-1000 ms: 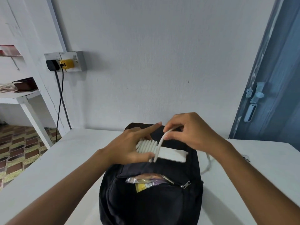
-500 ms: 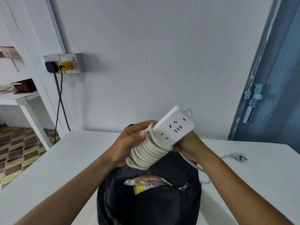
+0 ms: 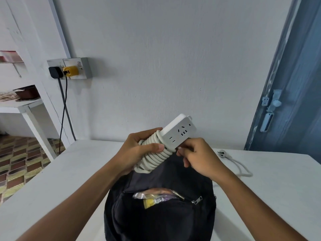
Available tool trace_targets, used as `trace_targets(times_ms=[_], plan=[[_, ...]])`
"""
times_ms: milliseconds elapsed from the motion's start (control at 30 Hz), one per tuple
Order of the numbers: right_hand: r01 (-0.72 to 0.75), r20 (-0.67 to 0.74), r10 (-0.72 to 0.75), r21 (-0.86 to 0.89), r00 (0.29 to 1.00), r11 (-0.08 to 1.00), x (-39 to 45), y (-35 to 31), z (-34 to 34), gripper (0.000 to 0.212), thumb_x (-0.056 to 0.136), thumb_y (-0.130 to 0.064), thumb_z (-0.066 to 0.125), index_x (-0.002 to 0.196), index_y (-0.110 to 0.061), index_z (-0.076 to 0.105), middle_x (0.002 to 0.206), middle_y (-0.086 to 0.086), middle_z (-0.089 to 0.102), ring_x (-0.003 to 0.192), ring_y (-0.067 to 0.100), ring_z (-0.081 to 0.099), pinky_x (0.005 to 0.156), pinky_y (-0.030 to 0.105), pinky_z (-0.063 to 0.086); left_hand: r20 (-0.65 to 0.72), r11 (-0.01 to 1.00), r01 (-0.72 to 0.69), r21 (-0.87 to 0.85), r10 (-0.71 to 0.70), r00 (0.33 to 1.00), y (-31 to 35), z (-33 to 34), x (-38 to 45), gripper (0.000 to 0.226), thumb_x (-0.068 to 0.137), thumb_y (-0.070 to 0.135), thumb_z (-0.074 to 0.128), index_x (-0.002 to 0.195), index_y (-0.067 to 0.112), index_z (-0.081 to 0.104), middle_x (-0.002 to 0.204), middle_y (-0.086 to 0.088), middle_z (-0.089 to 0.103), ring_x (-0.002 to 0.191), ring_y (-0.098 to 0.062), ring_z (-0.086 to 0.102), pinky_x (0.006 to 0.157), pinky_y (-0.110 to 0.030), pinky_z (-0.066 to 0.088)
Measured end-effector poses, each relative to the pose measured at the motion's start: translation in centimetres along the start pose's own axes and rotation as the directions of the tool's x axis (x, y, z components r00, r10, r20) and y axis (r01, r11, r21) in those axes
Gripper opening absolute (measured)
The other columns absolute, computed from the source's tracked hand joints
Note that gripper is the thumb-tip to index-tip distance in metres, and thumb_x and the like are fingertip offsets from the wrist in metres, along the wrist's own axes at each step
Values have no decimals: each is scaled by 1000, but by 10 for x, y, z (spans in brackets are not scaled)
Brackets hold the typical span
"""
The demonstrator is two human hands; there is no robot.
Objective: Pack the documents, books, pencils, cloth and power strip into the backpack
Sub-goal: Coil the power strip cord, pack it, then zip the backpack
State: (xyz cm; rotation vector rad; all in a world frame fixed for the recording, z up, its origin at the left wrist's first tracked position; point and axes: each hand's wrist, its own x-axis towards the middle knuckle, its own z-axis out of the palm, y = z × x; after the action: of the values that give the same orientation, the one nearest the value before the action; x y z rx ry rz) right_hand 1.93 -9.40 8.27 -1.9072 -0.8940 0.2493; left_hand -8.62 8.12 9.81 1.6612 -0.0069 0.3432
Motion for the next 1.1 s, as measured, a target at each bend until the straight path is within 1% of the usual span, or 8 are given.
trace_targets(times_ms=[100, 200, 467, 533, 700, 833, 1000, 1100], plan=[[5, -8, -6, -54, 1000, 999, -2, 0, 0, 21, 95, -6, 51, 92, -20, 67, 79, 1, 68, 46, 5, 52, 61, 21, 48, -5, 999, 7, 45, -7, 1000, -3, 0, -1, 61, 67, 31, 76, 125, 17, 63, 116, -9, 69, 106, -28, 66, 86, -39, 52], [16, -7, -17, -58, 1000, 998, -4, -2, 4, 33, 95, -6, 49, 79, -32, 61, 76, -3, 65, 46, 5, 53, 57, 17, 44, -45, 1000, 28, -10, -28, 999, -4, 3, 0, 66, 66, 30, 77, 129, 18, 60, 119, -6, 68, 109, -25, 65, 92, -38, 52], [-12, 19, 14, -88, 1000, 996, -3, -8, 6, 29, 94, -6, 49, 74, -22, 62, 56, -11, 59, 46, 7, 54, 53, 14, 42, -104, 1000, -12, 7, 13, 994, -3, 5, -6, 36, 80, 26, 68, 113, 13, 70, 103, -12, 73, 94, -28, 70, 75, -32, 55], [-19, 29, 21, -81, 999, 997, -3, -10, 7, 28, 95, -7, 49, 75, -21, 63, 62, -7, 62, 48, 9, 56, 54, 16, 43, -106, 999, -24, 47, 29, 994, -1, 5, -6, 34, 79, 26, 69, 111, 15, 71, 101, -11, 73, 92, -27, 70, 75, -33, 55], [-29, 147, 37, -59, 988, 998, -8, -10, 12, 40, 97, -8, 44, 122, -35, 57, 85, 4, 66, 48, 10, 56, 48, 13, 42, -217, 953, -119, 277, 183, 959, -1, 0, -6, 39, 68, 41, 76, 104, 27, 73, 99, 1, 73, 94, -17, 69, 81, -34, 56], [-53, 129, 75, -163, 989, 985, -13, -8, 18, 23, 96, -11, 47, 113, -11, 62, 77, 5, 67, 49, 13, 61, 59, 31, 58, -323, 764, -74, 641, 356, 877, -12, -10, 0, 58, 64, 62, 70, 114, 34, 67, 96, 11, 64, 91, -5, 60, 77, -25, 51], [72, 149, -6, -444, 989, 893, -24, -14, 16, 18, 92, -18, 56, 108, -20, 63, 82, 1, 66, 72, 20, 65, 73, 39, 56, -182, 398, -19, 917, 462, 868, -22, -20, -1, 61, 72, 66, 56, 123, 32, 63, 100, 5, 58, 91, -16, 55, 71, -30, 48], [210, 120, -173, -580, 978, 787, -25, -20, 14, 16, 93, -20, 51, 97, -17, 66, 84, 1, 67, 78, 22, 63, 74, 42, 52, -94, 279, -33, 960, 431, 897, -29, -21, -1, 62, 74, 66, 53, 123, 31, 62, 100, 3, 59, 90, -18, 54, 67, -30, 48]])
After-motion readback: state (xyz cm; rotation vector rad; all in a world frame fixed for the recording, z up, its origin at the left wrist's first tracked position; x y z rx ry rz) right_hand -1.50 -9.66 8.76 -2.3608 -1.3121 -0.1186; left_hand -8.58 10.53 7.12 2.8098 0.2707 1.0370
